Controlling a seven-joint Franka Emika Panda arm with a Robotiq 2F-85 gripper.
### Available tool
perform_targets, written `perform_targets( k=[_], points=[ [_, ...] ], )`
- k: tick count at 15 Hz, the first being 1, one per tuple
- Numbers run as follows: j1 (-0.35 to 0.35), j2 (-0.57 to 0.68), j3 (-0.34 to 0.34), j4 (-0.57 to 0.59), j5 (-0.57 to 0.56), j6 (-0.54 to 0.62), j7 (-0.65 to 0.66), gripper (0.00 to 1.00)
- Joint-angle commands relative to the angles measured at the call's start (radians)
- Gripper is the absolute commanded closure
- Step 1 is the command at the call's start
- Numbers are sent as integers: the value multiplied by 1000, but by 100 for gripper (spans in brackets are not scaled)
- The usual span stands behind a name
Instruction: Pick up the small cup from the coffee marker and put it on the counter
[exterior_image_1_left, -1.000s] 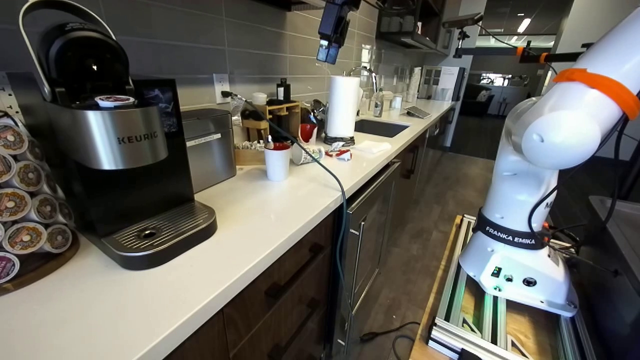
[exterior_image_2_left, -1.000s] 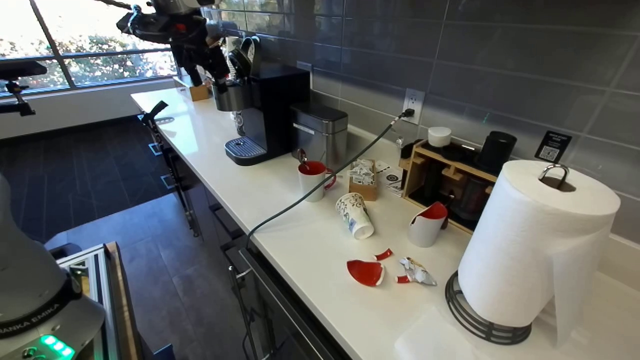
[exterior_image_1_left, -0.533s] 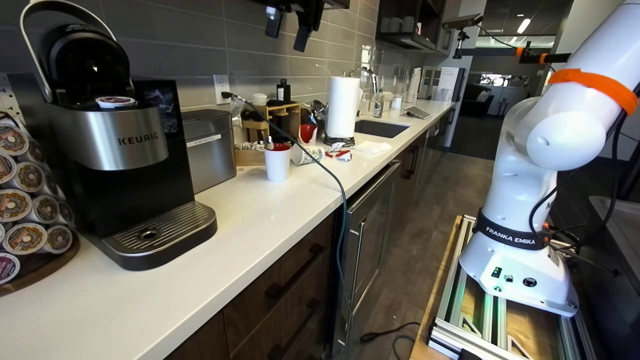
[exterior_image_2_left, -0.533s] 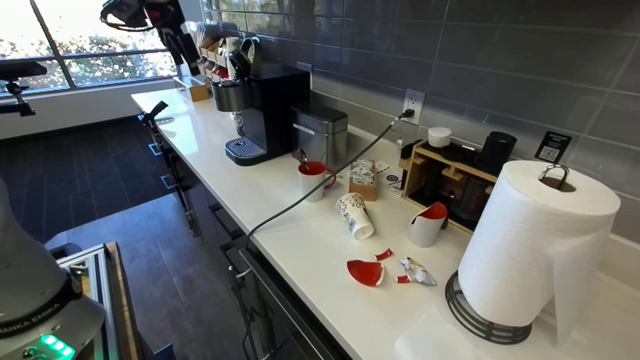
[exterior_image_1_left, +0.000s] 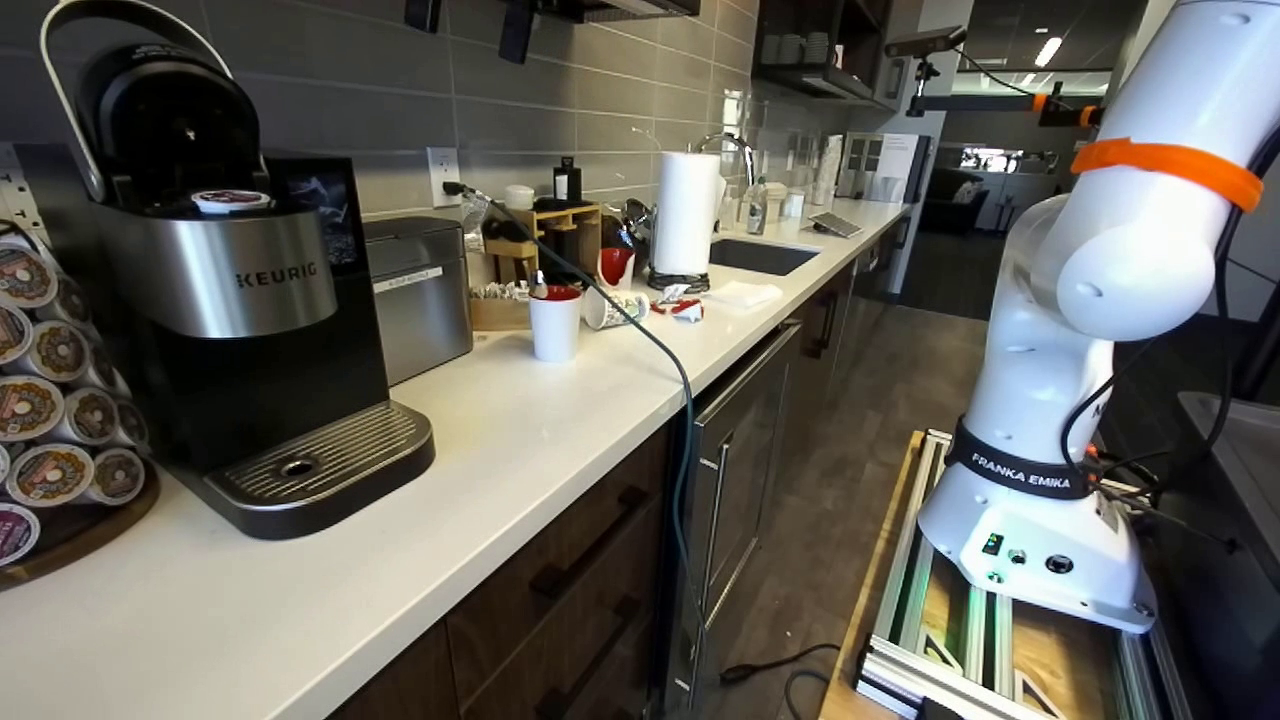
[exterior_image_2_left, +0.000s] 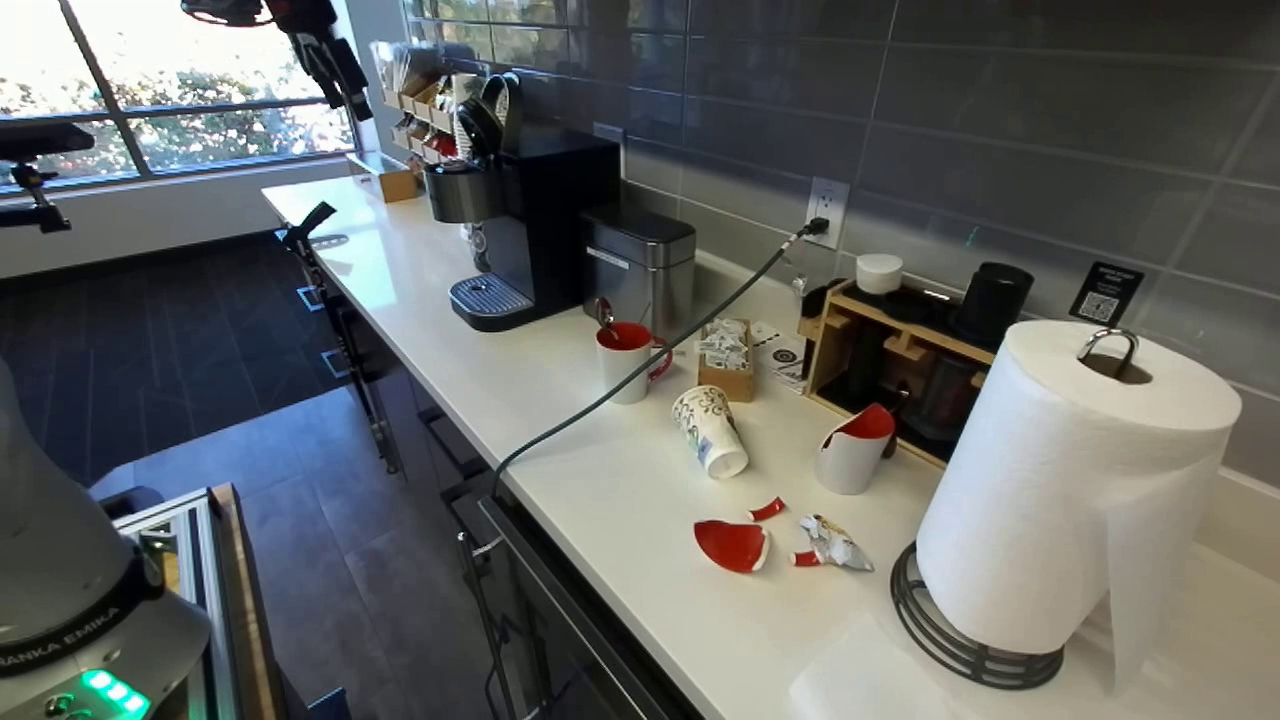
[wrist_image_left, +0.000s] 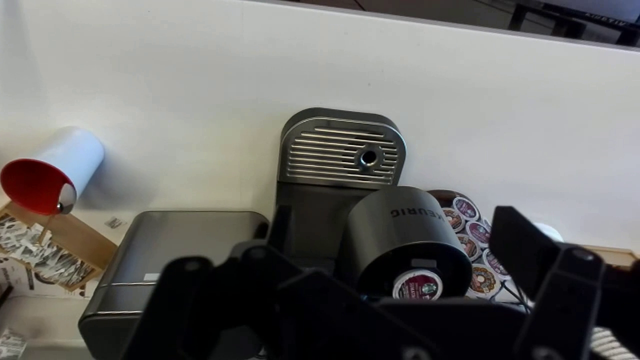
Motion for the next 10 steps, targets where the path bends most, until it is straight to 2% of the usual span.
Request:
perform_targets(
  k=[1,4,6,10],
  points=[
    [31,21,-28,17,-13,-7,2,0],
    [32,59,-22,45,-26,5,15,0],
    [36,127,2,107,-42,19,88,0],
    [77,251,30,216,-168,16,249,0]
  ],
)
